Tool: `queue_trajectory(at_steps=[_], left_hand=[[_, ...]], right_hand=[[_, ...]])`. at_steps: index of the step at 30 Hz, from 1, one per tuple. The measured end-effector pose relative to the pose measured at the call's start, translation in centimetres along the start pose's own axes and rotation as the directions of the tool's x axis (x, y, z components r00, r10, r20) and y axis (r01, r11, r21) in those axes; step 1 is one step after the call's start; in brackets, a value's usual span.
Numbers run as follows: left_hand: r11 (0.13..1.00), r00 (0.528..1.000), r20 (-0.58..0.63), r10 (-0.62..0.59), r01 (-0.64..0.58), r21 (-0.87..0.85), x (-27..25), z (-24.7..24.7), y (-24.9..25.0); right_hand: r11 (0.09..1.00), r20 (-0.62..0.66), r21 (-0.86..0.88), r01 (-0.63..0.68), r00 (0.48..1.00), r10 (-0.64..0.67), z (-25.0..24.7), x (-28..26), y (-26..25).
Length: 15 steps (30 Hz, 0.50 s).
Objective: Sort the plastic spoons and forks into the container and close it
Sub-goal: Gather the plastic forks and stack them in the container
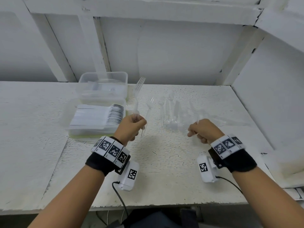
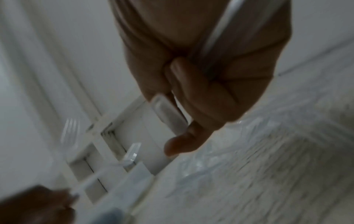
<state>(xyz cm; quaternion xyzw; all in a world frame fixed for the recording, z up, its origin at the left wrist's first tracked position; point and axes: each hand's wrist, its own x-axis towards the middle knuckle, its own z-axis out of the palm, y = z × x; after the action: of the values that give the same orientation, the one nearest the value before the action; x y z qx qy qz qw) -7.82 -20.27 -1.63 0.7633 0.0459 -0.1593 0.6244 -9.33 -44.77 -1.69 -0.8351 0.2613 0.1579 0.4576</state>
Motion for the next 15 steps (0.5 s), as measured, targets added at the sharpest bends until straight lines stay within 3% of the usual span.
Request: queue_trajectory(at_steps=[2, 7, 11, 15], left_hand=[[1.0, 1.0, 0.018, 0.0, 0.0, -0.011, -0.2, 0.2, -0.1], [0.999, 0.997, 0.077, 0.005, -0.001, -0.053, -0.6, 0.6, -0.1], [0.998, 0.995, 0.097, 0.005, 0.001, -0.058, -0.9, 0.6, 0.0], [0.998, 0.993, 0.115, 0.017, -0.01, -0.058, -1.2, 0.3, 0.1]], right_hand=[[0.99, 0.072, 0.137, -0.032, 0.997, 0.023, 0.2, -1.5, -0.1], [0.953, 0.242, 0.303, 0.016, 0.966, -0.093, 1.8, -4.0, -1.0], [0.929, 0.293, 0.369, -0.037, 0.953, -0.078, 3.8, -4.4, -1.9], [0.905, 0.262, 0.426, 0.021, 0.954, -0.146, 5.4, -4.5, -2.6]])
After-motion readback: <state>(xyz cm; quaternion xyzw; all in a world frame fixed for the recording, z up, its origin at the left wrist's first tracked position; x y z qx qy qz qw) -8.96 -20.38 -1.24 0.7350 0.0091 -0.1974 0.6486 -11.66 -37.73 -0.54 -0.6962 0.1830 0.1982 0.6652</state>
